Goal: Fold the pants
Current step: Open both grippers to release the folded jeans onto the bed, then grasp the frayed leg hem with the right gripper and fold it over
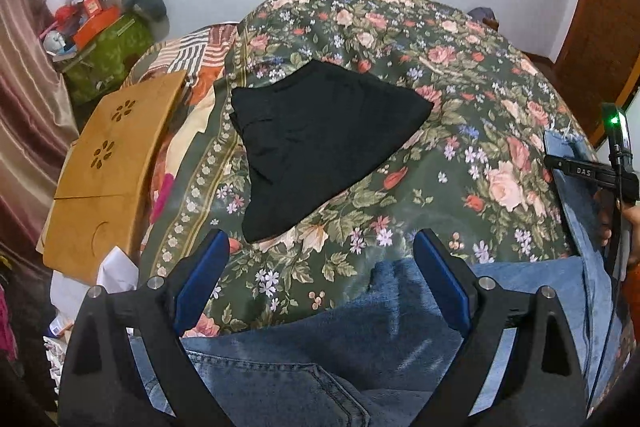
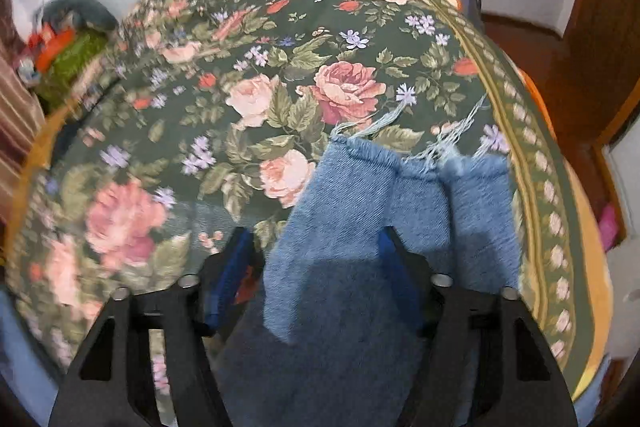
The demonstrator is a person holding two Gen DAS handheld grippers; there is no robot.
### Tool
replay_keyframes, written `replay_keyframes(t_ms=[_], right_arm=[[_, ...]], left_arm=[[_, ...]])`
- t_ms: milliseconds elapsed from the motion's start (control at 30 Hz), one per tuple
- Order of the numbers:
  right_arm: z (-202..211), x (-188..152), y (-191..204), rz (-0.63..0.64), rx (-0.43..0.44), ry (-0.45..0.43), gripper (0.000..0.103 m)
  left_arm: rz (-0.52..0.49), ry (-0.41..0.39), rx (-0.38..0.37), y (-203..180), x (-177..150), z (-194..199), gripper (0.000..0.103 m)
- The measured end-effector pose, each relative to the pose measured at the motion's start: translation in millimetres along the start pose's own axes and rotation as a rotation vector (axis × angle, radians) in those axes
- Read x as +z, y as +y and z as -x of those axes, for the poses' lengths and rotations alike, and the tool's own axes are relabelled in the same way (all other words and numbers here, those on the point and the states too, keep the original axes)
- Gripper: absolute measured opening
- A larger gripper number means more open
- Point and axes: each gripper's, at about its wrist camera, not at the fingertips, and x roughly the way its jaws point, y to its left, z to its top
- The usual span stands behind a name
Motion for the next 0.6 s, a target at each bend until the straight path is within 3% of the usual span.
replay_keyframes(t_ms=[100, 133, 233, 333, 600], right_arm=[[0.3, -2.5, 0.4, 0.013, -0.015, -0.006, 0.026], [1.5, -2.2, -1.2, 0.011, -0.004, 0.003, 0.006], [11.0, -1.3, -8.2, -0.008, 0.032, 0.023, 0.006], [42.8, -3.0, -22.4, -0.027, 0.042, -0.027, 0.005], [182.7, -8.0, -88.3, -0.114, 0.049, -0.22, 0.005]], left_arm=[[-0.007, 0.015, 0.002, -3.5, -2.0, -2.4, 0.094], [-0.01, 0.018, 0.003, -5.1, -2.5, -2.1, 0.094], [-0.022, 0.025, 0.005, -10.5, -6.6, 3.3, 0.094], [-0.039, 0.03, 0.02, -14.8, -13.6, 12.2, 0.094], [-0.078, 0.086, 0.031, -27.7, -49.6, 34.9, 0.094]])
